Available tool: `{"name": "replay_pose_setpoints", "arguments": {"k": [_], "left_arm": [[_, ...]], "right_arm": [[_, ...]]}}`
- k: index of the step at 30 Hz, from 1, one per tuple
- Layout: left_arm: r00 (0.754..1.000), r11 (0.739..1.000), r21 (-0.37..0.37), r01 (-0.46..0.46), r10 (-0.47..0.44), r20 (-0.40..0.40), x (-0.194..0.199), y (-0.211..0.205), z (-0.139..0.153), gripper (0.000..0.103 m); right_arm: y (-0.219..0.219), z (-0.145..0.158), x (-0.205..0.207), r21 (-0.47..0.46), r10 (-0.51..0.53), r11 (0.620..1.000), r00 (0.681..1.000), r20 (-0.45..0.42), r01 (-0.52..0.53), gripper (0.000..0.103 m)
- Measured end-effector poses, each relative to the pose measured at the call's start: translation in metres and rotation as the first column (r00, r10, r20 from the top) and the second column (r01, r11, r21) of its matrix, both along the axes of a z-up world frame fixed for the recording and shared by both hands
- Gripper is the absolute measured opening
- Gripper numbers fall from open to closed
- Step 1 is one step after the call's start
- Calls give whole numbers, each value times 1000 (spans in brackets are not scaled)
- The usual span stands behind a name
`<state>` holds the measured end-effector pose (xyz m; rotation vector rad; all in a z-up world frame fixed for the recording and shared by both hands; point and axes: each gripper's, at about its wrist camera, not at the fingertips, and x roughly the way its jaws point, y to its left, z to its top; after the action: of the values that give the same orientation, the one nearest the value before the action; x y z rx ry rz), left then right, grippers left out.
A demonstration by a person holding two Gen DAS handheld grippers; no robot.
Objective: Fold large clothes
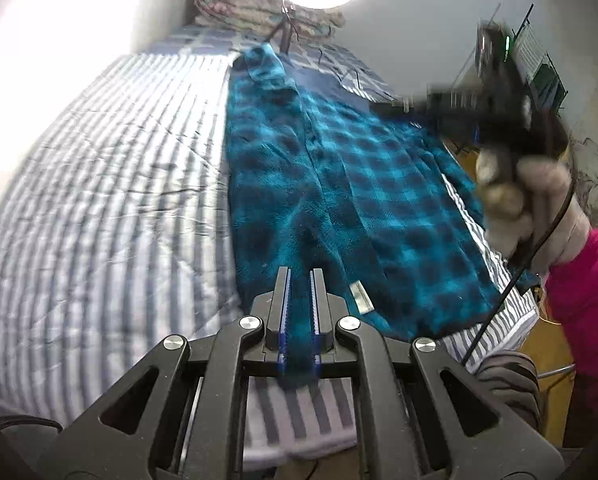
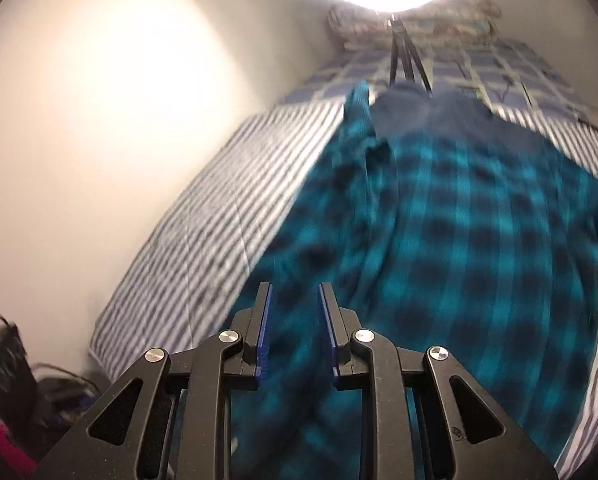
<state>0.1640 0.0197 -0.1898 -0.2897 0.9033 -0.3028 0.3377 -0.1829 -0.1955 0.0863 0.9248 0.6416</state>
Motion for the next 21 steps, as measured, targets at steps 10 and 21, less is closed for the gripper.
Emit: {"name": "replay_pose_setpoints", "arguments": {"k": [10, 21], "left_arm": [[975, 983, -50, 178, -183, -126, -4, -42, -52, 5], [996, 998, -52, 32, -36, -80, 25, -21, -40, 5]], "right_arm": [[45, -11, 97, -22, 30, 999, 1000, 5, -30, 22], [101, -62, 205, -42, 4, 999, 1000, 20, -3, 22]]}}
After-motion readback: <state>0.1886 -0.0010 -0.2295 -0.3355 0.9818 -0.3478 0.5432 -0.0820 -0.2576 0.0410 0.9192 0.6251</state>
